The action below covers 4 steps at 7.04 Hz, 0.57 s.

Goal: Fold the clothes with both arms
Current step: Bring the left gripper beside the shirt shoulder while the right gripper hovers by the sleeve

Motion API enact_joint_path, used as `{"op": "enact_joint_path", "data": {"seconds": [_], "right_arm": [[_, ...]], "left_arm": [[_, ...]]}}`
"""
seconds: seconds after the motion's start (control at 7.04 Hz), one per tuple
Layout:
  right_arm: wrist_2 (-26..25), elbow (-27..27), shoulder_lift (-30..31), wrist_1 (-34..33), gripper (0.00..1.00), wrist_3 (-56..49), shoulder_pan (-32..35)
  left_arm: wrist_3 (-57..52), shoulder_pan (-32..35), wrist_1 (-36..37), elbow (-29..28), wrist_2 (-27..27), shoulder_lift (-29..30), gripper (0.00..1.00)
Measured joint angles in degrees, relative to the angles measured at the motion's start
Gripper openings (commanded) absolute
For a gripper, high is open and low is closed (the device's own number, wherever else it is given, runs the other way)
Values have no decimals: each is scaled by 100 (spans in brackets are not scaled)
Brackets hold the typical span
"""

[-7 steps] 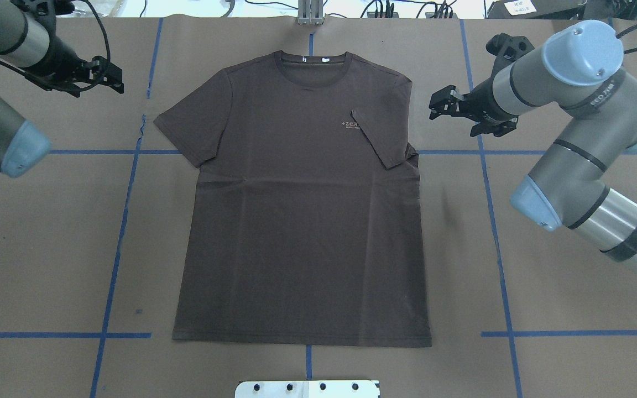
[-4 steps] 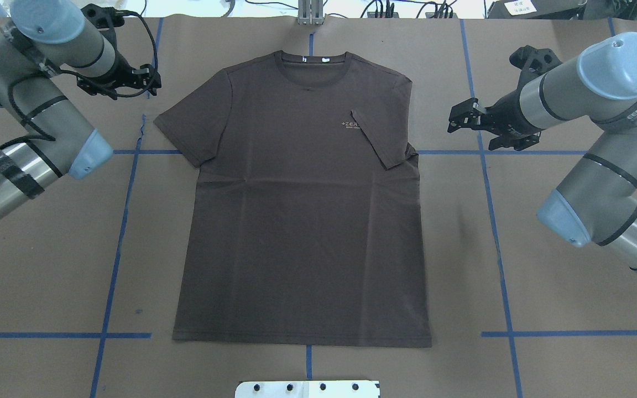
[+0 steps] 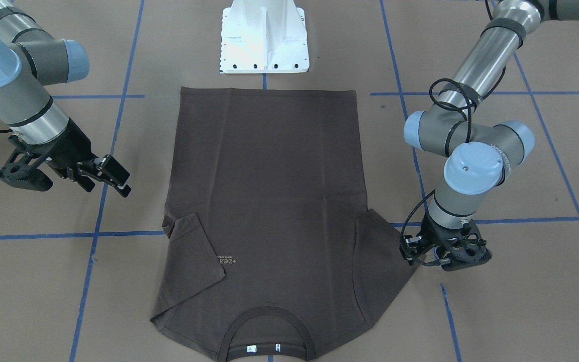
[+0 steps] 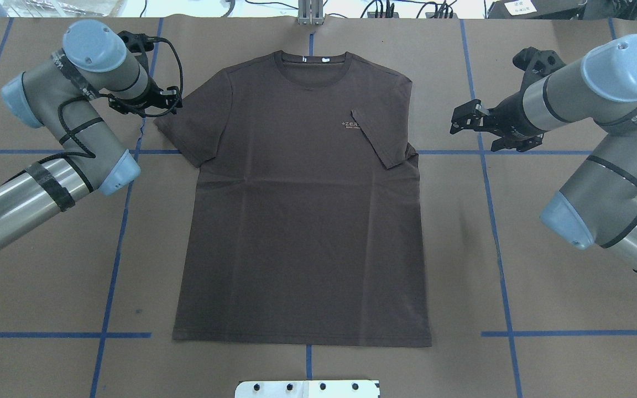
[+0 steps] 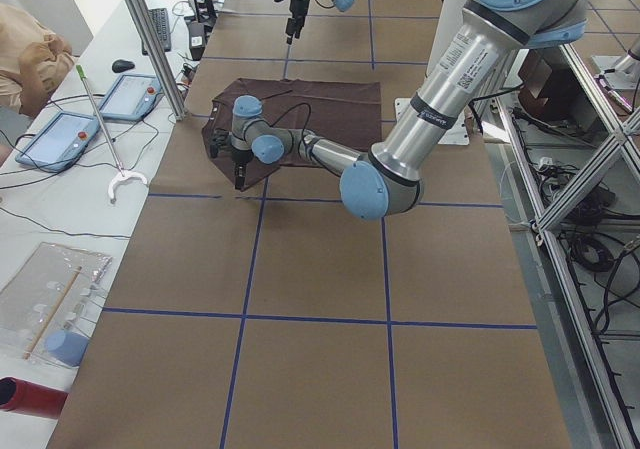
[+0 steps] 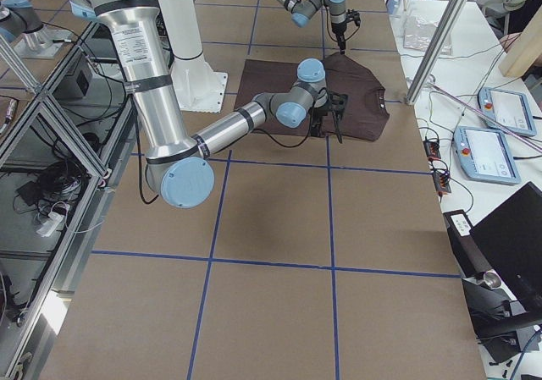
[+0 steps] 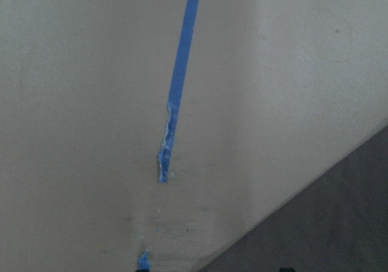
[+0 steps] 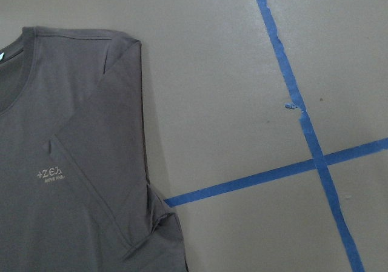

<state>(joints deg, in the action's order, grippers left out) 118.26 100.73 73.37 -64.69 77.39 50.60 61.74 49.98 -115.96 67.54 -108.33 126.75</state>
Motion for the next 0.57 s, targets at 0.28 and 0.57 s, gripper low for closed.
{"op": "enact_joint_path", "data": {"seconds": [0.28,0.57], "right_arm": [[11,-26,-6,0,100,-4,-5],[13,-23,-9,0,100,-5,-6]], "left_arm": [[10,-36,-53,-66,4,15,57],[22,-47,-160,-129,5,-7,56]]}}
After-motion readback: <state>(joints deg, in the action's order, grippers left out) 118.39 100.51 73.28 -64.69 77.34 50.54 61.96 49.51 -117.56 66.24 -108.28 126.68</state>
